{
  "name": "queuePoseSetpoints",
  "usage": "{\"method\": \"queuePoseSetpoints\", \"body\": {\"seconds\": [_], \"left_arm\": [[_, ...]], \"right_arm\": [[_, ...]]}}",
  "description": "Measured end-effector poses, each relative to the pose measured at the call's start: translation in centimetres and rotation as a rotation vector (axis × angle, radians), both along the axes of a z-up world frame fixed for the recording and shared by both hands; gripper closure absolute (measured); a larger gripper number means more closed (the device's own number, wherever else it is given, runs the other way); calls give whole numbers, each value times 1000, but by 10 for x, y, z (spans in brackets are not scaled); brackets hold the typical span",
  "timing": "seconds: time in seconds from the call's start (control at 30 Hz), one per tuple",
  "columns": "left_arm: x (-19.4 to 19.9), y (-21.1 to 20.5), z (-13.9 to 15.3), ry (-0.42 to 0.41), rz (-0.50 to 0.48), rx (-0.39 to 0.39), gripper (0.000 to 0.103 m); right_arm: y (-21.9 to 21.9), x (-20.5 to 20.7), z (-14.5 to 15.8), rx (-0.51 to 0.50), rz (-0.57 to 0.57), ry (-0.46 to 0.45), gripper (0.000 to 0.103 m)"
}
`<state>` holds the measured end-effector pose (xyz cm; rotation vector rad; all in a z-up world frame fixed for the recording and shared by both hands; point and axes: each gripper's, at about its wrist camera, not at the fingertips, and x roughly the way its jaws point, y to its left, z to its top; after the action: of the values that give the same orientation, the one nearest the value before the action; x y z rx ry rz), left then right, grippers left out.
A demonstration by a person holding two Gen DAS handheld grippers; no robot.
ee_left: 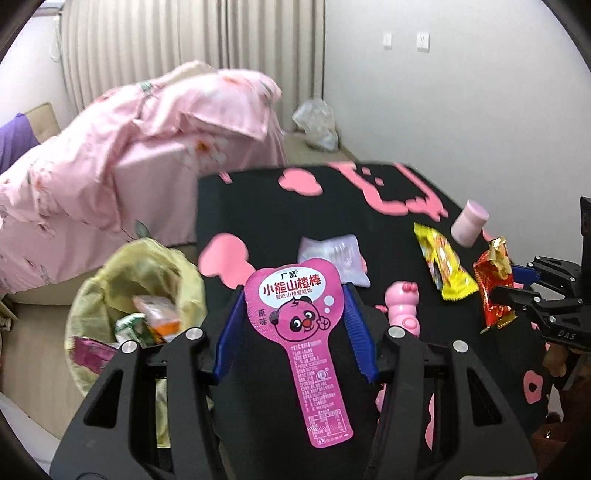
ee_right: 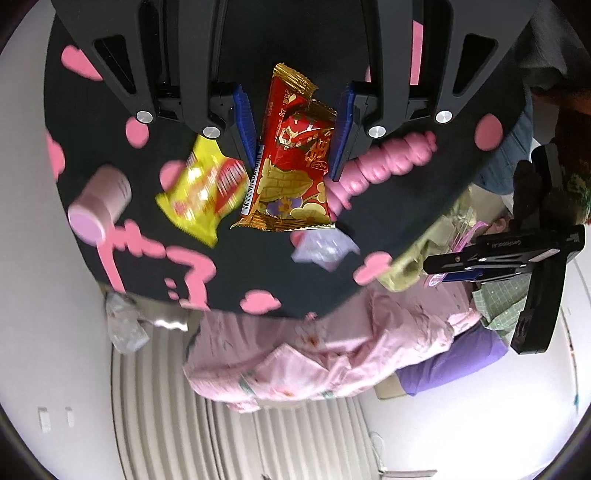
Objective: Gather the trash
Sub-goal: 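Grasp the pink lollipop card with the left tool while the right tool holds the wafer pack, then carry the lollipop card to the trash bag while the right tool carries the wafer pack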
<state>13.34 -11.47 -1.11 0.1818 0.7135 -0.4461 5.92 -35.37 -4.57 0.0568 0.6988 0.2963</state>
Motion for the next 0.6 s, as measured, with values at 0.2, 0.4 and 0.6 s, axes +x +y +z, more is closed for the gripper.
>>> {"method": "queuePoseSetpoints", "body": {"seconds": [0.2,0.4,0.6], "left_arm": [[-5,38,24,-71,65,-67,54],[-7,93,37,-117,183,-130,54],[-11,152,38,-139,305,-188,54]], "right_arm": [[35,17,27,-13,68,-47,68],[80,38,59,-34,142,-102,68],[133,54,80,-99,214,-156,68]]}}
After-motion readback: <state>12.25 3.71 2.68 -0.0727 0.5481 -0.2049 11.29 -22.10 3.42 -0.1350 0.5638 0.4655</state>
